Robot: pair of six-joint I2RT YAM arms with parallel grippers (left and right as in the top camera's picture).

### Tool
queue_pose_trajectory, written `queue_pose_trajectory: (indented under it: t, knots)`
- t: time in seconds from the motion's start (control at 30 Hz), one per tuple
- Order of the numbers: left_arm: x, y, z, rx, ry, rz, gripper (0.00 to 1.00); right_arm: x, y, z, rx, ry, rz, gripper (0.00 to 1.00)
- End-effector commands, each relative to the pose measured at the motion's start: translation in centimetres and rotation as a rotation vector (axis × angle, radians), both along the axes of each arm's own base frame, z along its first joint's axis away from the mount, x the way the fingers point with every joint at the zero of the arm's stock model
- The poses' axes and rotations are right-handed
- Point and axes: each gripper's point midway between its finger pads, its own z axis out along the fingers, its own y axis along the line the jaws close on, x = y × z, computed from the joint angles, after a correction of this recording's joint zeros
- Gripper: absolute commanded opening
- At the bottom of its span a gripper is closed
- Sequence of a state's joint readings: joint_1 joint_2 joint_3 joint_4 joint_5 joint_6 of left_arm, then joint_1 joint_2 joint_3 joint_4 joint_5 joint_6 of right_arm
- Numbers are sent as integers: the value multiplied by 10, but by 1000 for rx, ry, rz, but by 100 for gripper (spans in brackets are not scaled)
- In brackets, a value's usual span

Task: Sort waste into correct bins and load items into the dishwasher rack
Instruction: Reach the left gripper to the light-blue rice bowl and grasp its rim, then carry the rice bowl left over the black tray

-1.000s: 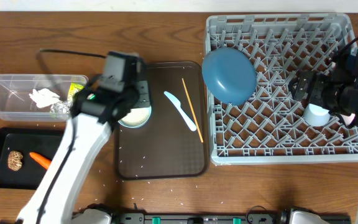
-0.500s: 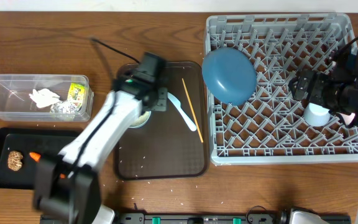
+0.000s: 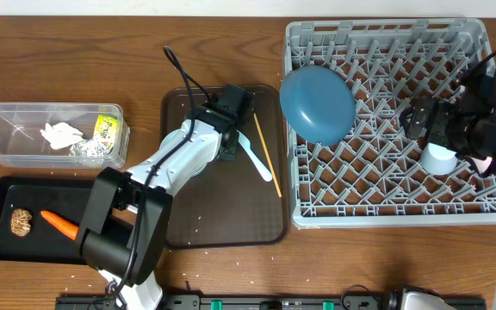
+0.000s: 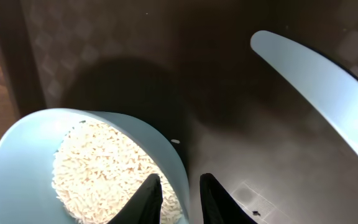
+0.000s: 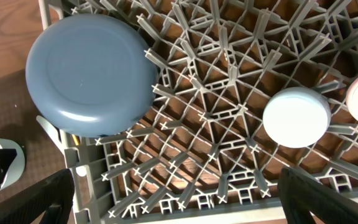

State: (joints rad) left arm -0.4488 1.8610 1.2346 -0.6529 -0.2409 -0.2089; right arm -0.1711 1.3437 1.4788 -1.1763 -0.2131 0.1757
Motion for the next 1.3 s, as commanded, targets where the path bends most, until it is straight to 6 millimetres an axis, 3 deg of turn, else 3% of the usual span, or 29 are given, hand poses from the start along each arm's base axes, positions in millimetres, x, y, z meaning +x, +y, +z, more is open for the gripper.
queue_pose_trajectory:
  t: [0.0, 0.4, 0.47, 0.53, 0.7, 0.83, 0.97, 1.13, 1.27]
  knots:
    - [3, 4, 0, 25, -12, 18, 23, 2, 3, 1, 4, -5, 9, 98]
    - [-7, 9, -32, 54, 47, 18, 22, 0, 4, 0, 6, 5, 9, 98]
    - [-5, 8, -32, 50, 40, 18, 19, 1, 4, 0, 6, 2, 9, 98]
    - [-2, 7, -31, 47, 25, 19, 6, 1, 4, 0, 6, 2, 9, 98]
    - [-1, 7, -26, 45, 23, 19, 6, -2, 4, -1, 7, 13, 9, 98]
    - [-1, 7, 3, 28, -3, 42, 6, -1, 4, -1, 7, 11, 9, 98]
    - [-6, 8, 51, -34, -92, 87, 6, -1, 4, -1, 6, 9, 9, 98]
    - [-25, 13, 115, -188, -203, 201, 6, -1, 4, -1, 7, 9, 9, 98]
    - [-41, 30, 159, -337, -270, 291, 6, -1, 4, -1, 7, 9, 8, 98]
